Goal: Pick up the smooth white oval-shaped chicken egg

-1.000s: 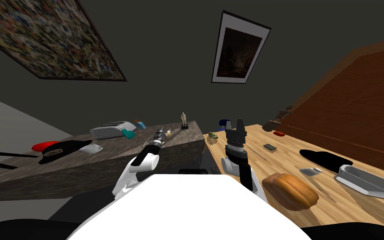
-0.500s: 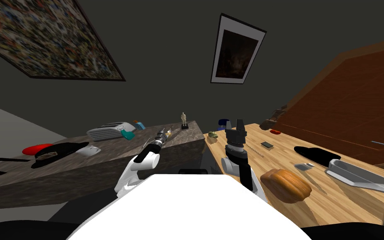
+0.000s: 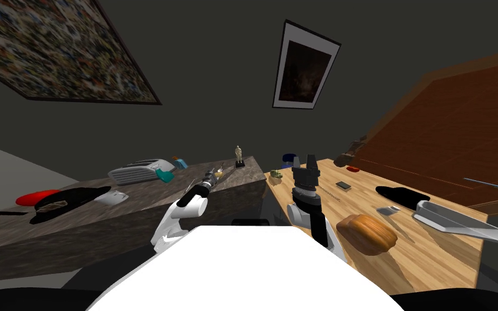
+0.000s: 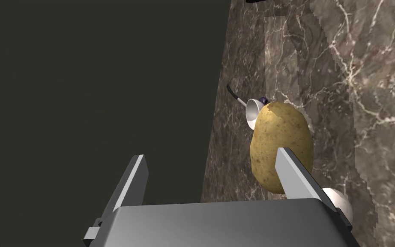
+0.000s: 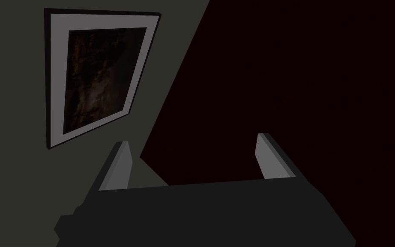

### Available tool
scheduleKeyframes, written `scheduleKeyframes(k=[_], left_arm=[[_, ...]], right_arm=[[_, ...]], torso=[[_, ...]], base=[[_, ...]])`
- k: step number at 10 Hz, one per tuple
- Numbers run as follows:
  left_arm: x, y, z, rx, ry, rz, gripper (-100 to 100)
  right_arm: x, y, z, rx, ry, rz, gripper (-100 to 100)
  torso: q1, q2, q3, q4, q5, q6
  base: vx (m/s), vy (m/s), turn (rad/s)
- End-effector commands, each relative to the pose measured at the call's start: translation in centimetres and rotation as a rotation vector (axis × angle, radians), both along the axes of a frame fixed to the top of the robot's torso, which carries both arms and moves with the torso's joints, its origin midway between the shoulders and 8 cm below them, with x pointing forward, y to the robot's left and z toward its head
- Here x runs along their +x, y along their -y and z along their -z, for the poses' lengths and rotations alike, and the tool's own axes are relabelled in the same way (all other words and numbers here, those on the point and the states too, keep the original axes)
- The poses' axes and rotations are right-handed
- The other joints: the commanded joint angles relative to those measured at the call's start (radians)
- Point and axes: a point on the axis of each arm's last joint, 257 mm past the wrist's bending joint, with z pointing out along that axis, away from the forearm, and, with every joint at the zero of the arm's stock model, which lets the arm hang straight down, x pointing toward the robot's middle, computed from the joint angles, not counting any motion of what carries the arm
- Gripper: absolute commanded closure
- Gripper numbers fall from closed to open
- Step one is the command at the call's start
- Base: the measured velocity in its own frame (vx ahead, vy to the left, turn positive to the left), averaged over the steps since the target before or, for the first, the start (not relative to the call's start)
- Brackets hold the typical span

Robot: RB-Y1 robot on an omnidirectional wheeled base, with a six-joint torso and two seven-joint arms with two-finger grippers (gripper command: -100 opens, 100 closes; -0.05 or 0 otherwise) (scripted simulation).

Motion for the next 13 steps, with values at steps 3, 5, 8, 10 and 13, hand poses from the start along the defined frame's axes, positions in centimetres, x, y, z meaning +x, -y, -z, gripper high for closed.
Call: scheduleKeyframes(k=[3,5,8,10,13], left_arm=[[-0.3,-0.2,2.2,-0.021,-0.089,-0.016,-100],[-0.5,-0.3,3.4,-0.032,-0.138,-0.027,-100],[-1.2,-0.5,5.5,-0.046,-0.225,-0.045,-100],[-1.6,-0.7,6.7,-0.056,-0.278,-0.057,-100],[-2.3,-0.9,8.6,-0.071,-0.36,-0.079,-100]], right_arm=[[0.0,0.0,0.0,0.0,0.0,0.0,0],[0.0,0.0,0.0,0.0,0.0,0.0,0],[0.0,0.0,0.0,0.0,0.0,0.0,0],[0.0,0.0,0.0,0.0,0.0,0.0,0],[0.0,0.0,0.0,0.0,0.0,0.0,0]], torso=[[-0.002,0.0,0.0,0.0,0.0,0.0],[-0.001,0.0,0.0,0.0,0.0,0.0],[0.001,0.0,0.0,0.0,0.0,0.0],[0.001,-0.001,0.0,0.0,0.0,0.0],[0.0,-0.001,0.0,0.0,0.0,0.0]], base=[[-0.008,0.04,-0.029],[-0.008,0.057,-0.055],[-0.013,0.064,-0.039],[-0.003,0.06,-0.045],[-0.004,0.056,-0.045]])
